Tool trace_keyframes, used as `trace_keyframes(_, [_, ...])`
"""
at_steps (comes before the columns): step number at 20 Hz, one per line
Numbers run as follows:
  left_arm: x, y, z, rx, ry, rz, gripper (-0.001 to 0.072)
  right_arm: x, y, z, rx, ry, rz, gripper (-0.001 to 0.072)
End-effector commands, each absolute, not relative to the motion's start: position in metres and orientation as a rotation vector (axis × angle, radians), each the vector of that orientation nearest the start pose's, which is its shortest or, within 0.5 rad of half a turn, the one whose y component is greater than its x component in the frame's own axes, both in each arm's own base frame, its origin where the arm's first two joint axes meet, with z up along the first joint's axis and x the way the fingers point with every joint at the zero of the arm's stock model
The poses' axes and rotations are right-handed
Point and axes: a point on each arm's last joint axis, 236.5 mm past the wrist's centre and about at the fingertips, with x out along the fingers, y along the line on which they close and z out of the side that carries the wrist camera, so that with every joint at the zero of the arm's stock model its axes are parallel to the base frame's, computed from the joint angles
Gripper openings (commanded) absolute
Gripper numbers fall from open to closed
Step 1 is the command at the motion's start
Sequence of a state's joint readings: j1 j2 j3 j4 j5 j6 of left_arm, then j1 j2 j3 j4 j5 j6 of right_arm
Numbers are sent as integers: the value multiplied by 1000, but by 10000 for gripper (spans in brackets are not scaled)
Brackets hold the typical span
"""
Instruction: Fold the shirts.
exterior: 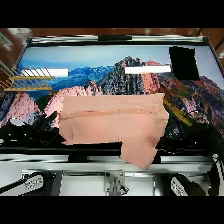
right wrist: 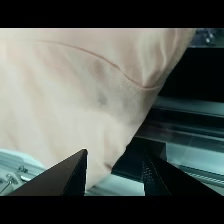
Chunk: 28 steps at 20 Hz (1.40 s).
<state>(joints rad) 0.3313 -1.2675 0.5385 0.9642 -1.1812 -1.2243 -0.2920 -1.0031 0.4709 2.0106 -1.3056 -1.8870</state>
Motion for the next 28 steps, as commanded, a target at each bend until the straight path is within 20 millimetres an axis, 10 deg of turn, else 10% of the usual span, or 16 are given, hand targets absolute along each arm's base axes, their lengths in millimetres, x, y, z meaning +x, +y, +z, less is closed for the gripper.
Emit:
trace_keyframes(1, [216, -58, -117, -723, 1645, -233, 43, 176, 50, -98, 497, 1643, 221, 456])
trace_keyframes(12, [218, -57, -118, -721, 1638, -228, 43, 177, 59, -116, 592, 1629, 175, 435])
trace_keyframes(17, [238, -50, -109, -688, 1581, -232, 43, 182, 67, -119, 606, 1633, 246, 60])
trace_keyframes(24, [359, -51, -11, -693, 1187, -336, 41, 304, 34, -26, 509, 1245, 207, 59])
trace_keyframes(28, [395, -41, -5, -721, 1183, -302, 41, 365, 30, 5, 563, 1153, 226, 59])
